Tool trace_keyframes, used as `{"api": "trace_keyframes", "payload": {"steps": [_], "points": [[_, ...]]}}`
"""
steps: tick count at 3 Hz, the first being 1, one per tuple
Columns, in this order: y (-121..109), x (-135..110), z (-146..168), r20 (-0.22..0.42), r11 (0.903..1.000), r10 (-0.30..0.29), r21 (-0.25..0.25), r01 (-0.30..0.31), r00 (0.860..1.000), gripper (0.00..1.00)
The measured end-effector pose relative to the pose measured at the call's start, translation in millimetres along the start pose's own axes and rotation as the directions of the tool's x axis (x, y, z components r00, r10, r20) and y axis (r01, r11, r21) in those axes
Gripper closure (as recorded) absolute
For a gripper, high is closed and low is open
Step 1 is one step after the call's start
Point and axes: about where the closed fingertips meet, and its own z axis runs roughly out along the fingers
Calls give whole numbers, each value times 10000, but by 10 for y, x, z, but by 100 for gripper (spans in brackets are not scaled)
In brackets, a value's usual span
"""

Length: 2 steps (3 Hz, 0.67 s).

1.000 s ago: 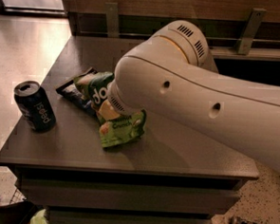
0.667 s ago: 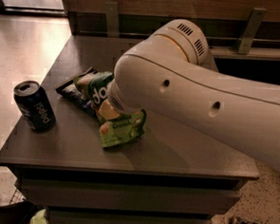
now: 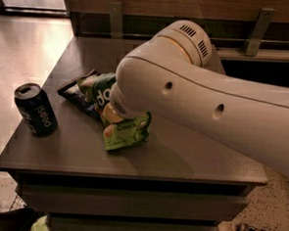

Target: Move green rice chip bag near pepsi can

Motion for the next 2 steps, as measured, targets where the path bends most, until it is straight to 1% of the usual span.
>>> {"api": "trace_keyframes", "payload": {"steps": [1,2], "points": [[12,8,32,-55,10000,-12,-39,12,10000,0],[12,8,33,-56,10000,-13,-39,12,10000,0]]}}
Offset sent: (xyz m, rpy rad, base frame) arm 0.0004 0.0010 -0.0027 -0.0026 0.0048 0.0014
